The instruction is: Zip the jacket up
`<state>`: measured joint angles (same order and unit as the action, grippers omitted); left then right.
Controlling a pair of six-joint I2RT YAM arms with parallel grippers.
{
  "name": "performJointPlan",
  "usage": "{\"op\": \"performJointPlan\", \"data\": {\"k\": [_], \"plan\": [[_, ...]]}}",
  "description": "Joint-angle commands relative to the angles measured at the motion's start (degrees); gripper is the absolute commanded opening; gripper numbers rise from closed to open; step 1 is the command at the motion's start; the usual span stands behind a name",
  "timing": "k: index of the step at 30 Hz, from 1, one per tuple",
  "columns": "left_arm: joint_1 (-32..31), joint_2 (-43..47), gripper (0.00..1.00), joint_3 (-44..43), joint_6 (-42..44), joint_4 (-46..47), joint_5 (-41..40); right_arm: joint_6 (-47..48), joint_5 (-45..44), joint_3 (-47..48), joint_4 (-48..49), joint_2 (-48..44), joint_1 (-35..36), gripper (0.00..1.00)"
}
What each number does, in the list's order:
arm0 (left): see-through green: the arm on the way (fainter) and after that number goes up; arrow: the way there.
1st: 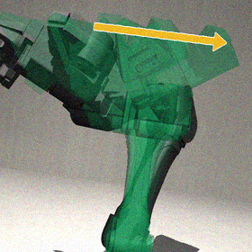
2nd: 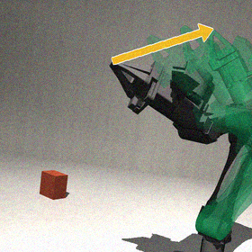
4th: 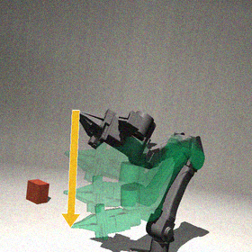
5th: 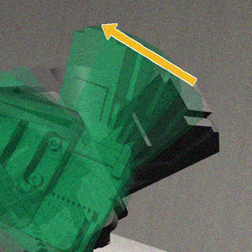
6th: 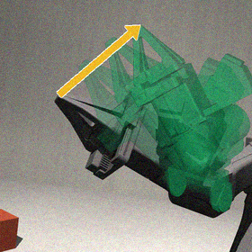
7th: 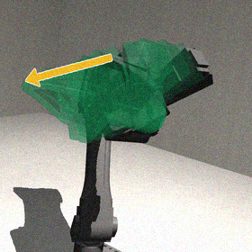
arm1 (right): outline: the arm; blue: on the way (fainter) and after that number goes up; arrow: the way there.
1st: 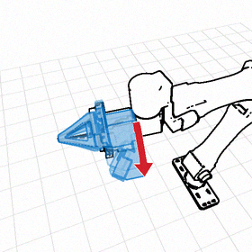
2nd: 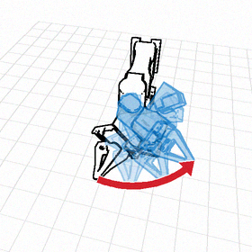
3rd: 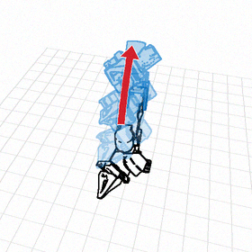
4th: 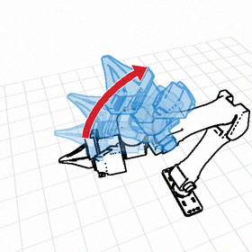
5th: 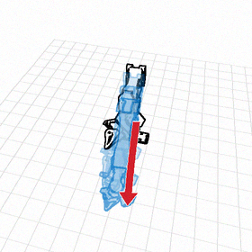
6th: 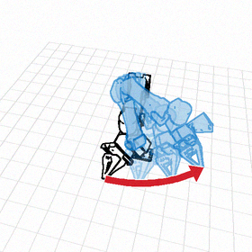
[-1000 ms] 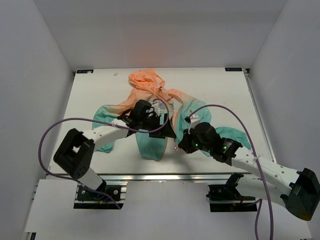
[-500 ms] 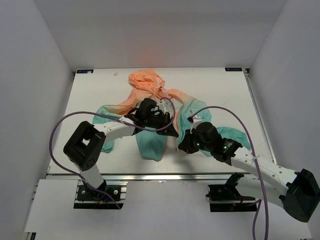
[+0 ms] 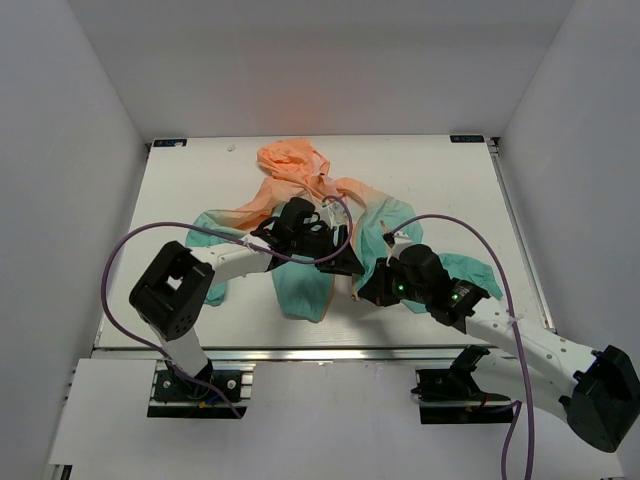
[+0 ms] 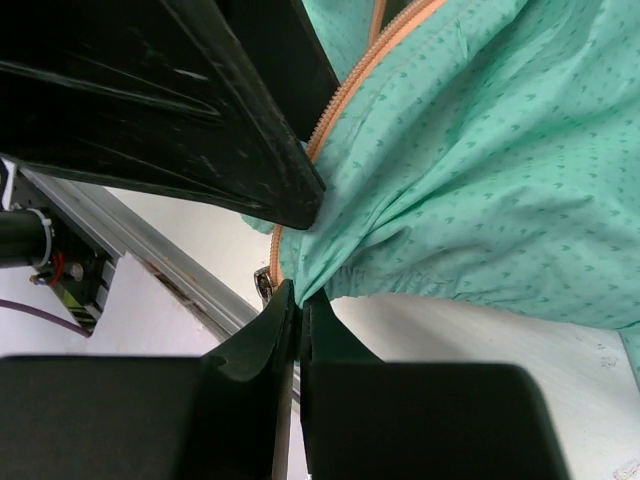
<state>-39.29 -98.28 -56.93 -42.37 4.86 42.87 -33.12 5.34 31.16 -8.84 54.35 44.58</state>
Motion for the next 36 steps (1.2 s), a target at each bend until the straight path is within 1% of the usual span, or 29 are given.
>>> {"op": "performJointPlan", "data": {"k": [1, 3, 6, 7, 9, 12, 13, 14, 16, 17, 19, 20, 23, 25, 29, 36], "plan": [[-0.5, 1.2, 0.64, 0.3, 1.0, -0.4, 0.5, -0.5, 0.5, 0.1, 1.5, -2.3, -0.4, 0.00], [-0.6, 0.8, 0.64, 0.0, 0.7, 0.3, 1.2, -0.4, 1.3, 0.0, 2.2, -2.5, -0.5, 0.00], [-1.2, -0.2, 0.59, -1.3, 0.5, 1.7, 2.3, -0.3, 3.2, 0.0, 2.9, -1.8, -0.4, 0.00], [-1.8, -0.9, 0.54, -1.9, 0.5, 1.6, 2.3, -0.2, 3.4, 0.0, 2.9, -1.5, -0.4, 0.00], [-2.1, -1.6, 0.48, -3.1, 0.8, 1.2, 2.4, 0.1, 3.0, 0.0, 2.9, -1.5, -0.4, 0.00], [-2.5, -2.6, 0.21, -3.3, 0.1, 2.5, 3.6, 0.3, 1.6, 0.0, 2.5, -1.9, -0.5, 0.00], [-2.5, -2.8, 0.00, -3.2, -0.2, 3.2, 3.8, 0.1, 1.3, 0.0, 2.6, -1.9, -0.5, 0.00], [-2.5, -2.8, 0.00, -3.1, -0.6, 3.5, 3.5, -0.1, 1.2, 0.0, 2.5, -1.9, -0.6, 0.00], [-2.6, -2.4, 0.00, -2.4, -1.2, 4.4, 3.3, -0.8, 1.1, -0.1, 2.3, -1.7, -0.8, 0.11], [-2.7, -2.2, 0.00, -2.1, -2.1, 4.7, 3.0, -1.3, 1.2, -0.2, 2.3, -1.6, -1.0, 0.19], [-2.8, -1.7, 0.00, -1.4, -3.1, 5.9, 2.5, -1.9, 1.6, -0.4, 2.3, -1.3, -1.1, 0.27], [-2.7, -1.0, 0.00, -1.0, -4.0, 6.2, 1.8, -2.4, 1.6, -0.6, 2.3, -1.1, -1.1, 0.33], [-2.9, 0.5, 0.00, 0.1, -5.6, 7.7, 0.5, -3.0, 2.4, -1.3, 3.4, -1.1, -1.1, 0.42], [-3.1, 1.0, 0.00, 0.8, -6.7, 9.4, 0.2, -3.1, 3.4, -1.6, 4.3, -1.2, -1.1, 0.44], [-3.2, 1.4, 0.00, 1.8, -9.3, 11.2, 0.2, -3.5, 4.1, -2.6, 6.6, -1.2, -1.1, 0.53], [-3.9, 2.3, 0.00, 3.7, -13.0, 15.5, -0.3, -5.8, 2.2, -3.2, 7.7, -0.7, -1.1, 0.54]]}}
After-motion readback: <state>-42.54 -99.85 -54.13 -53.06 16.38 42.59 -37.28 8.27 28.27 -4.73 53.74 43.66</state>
